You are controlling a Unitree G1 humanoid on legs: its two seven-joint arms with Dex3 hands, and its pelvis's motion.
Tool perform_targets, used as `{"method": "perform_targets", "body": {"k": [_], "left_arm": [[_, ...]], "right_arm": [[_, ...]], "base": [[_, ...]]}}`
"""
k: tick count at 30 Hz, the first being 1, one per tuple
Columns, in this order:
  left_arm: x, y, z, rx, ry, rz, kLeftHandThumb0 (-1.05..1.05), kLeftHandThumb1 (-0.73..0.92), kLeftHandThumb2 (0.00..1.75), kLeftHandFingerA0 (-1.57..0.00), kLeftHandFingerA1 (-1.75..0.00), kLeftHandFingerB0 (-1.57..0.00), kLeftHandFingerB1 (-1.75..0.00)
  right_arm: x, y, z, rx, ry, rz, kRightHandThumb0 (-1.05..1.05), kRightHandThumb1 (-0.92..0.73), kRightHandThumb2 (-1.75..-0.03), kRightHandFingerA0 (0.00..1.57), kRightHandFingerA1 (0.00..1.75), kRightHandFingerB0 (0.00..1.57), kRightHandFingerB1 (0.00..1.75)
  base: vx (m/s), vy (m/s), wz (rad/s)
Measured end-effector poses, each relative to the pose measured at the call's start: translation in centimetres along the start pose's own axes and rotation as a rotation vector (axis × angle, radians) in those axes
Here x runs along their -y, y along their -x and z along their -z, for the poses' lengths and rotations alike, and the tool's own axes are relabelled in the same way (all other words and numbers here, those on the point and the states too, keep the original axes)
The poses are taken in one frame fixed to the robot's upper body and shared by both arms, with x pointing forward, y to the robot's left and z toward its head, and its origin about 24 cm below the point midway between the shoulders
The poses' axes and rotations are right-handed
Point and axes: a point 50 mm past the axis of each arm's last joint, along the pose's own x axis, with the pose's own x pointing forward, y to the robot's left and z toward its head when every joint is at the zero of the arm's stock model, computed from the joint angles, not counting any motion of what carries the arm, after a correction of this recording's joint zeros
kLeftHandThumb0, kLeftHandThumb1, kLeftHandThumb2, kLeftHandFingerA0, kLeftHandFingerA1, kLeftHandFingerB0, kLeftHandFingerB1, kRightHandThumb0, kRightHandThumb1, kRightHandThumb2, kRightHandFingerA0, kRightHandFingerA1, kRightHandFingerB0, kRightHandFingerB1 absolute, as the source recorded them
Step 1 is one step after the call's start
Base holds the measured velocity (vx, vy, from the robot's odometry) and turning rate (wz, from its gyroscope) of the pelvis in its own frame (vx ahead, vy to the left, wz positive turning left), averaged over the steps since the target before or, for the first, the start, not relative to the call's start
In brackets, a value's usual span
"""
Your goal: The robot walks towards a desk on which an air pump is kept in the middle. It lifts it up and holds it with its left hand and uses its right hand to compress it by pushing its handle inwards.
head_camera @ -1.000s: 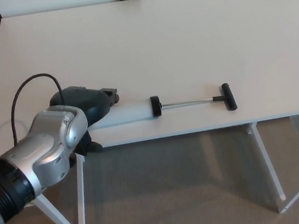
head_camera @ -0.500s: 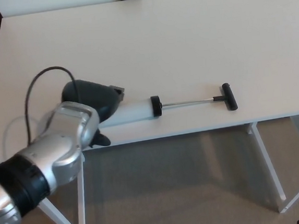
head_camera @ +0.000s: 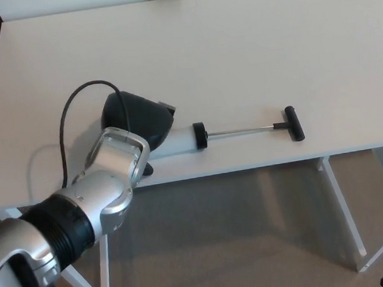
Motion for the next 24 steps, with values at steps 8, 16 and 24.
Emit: {"method": "perform_targets", "body": {"k": [8, 16, 24], "left_arm": [[-2.0, -0.5, 0.0, -0.021, -0.043, -0.065, -0.56, 0.54, 0.57, -0.51, -0.38, -0.30, -0.31], [-2.4, -0.7, 0.0, -0.021, -0.032, -0.081, -0.62, 0.45, 0.75, -0.53, -0.51, -0.20, -0.40], [-2.6, -0.8, -0.1, -0.013, 0.016, -0.075, -0.67, 0.45, 0.76, -0.37, -0.48, -0.12, -0.37]], "right_arm": [[0.2, -0.2, -0.4, 0.007, 0.013, 0.008, -0.29, -0.62, -0.58, 0.73, 0.44, 0.64, 0.41], [0.1, -0.3, -0.6, 0.015, 0.023, 0.008, -0.29, -0.61, -0.57, 0.72, 0.43, 0.63, 0.41], [0.1, -0.4, -0.8, 0.017, 0.024, 0.009, -0.29, -0.59, -0.58, 0.74, 0.45, 0.62, 0.42]], "base": [[0.00, 0.000, 0.00], [0.00, 0.000, 0.00], [0.00, 0.000, 0.00]]}}
